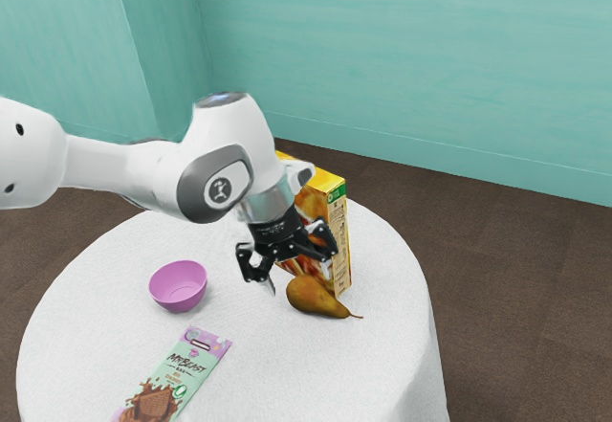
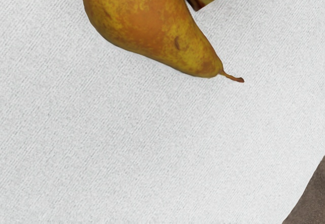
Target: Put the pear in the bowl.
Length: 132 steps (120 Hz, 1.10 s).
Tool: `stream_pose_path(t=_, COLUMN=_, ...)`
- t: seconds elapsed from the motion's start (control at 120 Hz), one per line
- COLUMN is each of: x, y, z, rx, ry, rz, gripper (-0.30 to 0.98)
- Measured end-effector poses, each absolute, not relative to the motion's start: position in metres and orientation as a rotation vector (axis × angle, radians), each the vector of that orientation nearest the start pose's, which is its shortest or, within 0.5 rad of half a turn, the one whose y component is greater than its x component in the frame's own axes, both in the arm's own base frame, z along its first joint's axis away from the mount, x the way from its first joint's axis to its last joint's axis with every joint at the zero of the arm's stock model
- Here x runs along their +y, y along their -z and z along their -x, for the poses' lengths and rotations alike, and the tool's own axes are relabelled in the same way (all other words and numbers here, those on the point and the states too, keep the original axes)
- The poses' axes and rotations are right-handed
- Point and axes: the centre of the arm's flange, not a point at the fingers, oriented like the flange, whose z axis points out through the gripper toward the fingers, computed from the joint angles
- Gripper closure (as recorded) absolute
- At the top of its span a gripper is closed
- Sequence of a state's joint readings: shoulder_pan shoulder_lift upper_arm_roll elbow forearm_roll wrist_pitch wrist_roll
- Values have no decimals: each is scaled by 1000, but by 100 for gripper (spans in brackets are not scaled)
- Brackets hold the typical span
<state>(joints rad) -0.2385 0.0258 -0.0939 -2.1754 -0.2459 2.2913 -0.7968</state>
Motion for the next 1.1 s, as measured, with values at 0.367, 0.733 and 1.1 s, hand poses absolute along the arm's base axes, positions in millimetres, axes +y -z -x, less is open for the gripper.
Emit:
stream_pose_path(t=0.367, x=-137, y=-321, z=-541, rx=-2041, ry=93, rz=2753, gripper=2)
stream_pose_path(t=0.733, x=-135, y=-270, z=-536, rx=-2407, ry=231, rz=2515, gripper=2)
stream_pose_path(t=1.1, x=-126, y=-269, z=-536, rx=-2558, ry=372, rz=2458, gripper=4)
